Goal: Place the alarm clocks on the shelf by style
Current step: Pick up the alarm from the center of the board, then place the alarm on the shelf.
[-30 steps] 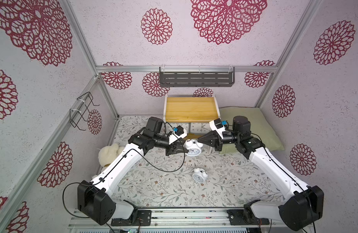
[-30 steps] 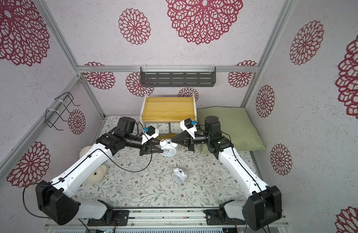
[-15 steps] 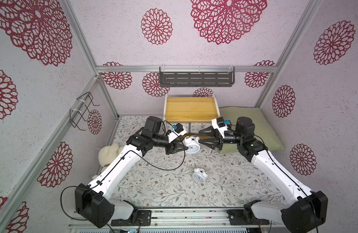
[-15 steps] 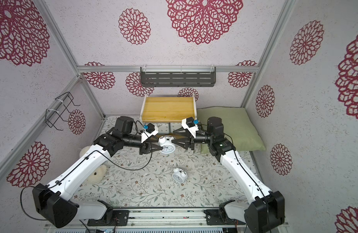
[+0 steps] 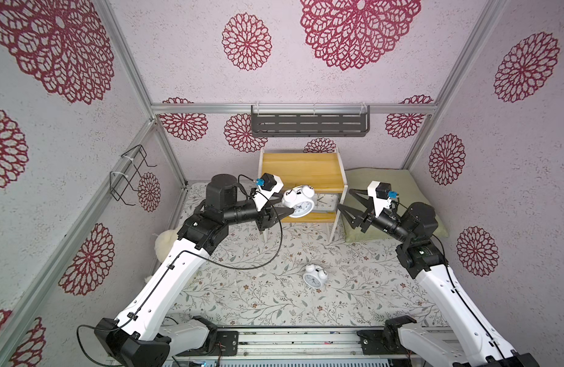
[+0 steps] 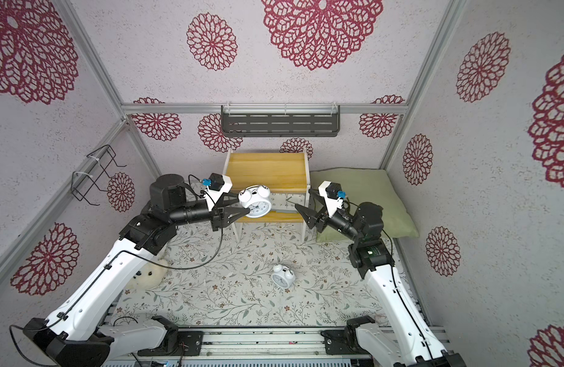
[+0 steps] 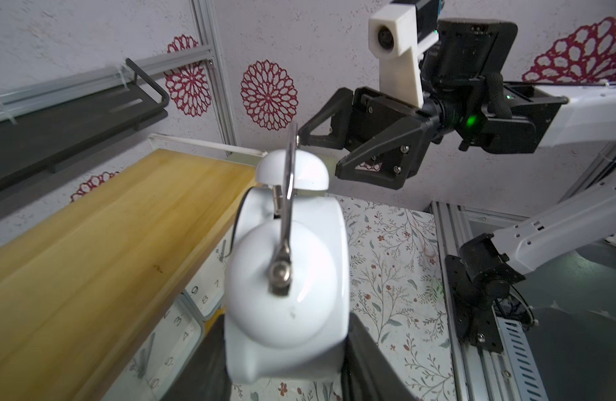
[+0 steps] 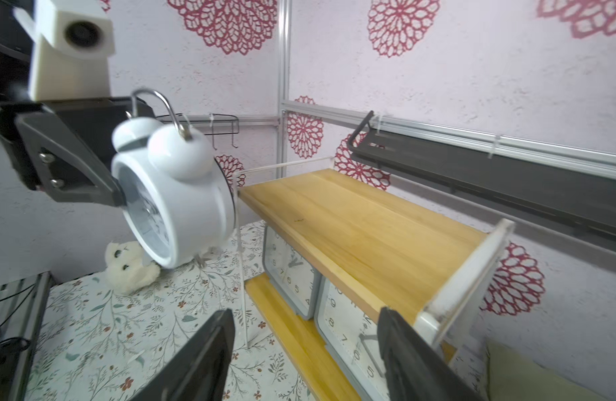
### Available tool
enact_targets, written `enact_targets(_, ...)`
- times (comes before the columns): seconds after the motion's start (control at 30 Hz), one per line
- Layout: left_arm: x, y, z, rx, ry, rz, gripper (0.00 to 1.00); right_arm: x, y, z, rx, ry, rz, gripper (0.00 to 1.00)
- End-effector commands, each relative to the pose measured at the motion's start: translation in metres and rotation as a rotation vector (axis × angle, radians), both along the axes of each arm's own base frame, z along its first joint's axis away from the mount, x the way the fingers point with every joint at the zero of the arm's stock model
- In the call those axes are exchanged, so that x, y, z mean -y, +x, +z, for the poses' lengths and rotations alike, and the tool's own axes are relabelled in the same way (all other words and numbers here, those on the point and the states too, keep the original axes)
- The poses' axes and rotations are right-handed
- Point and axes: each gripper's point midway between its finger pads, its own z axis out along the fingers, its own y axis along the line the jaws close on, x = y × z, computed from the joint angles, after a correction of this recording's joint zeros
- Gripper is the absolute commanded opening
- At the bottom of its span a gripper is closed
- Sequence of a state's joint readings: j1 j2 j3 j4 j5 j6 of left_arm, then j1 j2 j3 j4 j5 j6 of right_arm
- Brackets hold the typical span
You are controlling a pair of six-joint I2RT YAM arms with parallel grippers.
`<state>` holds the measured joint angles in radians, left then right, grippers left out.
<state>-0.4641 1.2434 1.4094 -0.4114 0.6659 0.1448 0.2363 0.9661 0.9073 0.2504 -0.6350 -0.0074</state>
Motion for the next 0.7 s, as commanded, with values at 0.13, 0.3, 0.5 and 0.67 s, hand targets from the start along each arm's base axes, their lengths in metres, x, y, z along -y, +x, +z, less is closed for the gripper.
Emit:
enact_targets(0.13, -0.027, 0.048, 0.062, -0.005, -0.162, 0.201, 0.14, 0.028, 0.035, -0.008, -0.05, 0.033, -0.212, 0.69)
enact_targets(0.3, -0.038, 0.07, 0.068, -0.016, -0.182, 0.261, 0.14, 0.027, 0.047, -0.02, -0.072, 0.011, -0.228, 0.66)
enact_targets(0.5, -0.043, 0.09, 0.068, -0.011, -0.165, 0.298, 0.14, 0.027, 0.063, -0.036, -0.103, -0.007, -0.249, 0.53)
enact_targets(0.67, -0.046, 0.107, 0.059, -0.026, -0.135, 0.324, 0.14, 0.025, 0.069, -0.044, -0.113, -0.014, -0.243, 0.46)
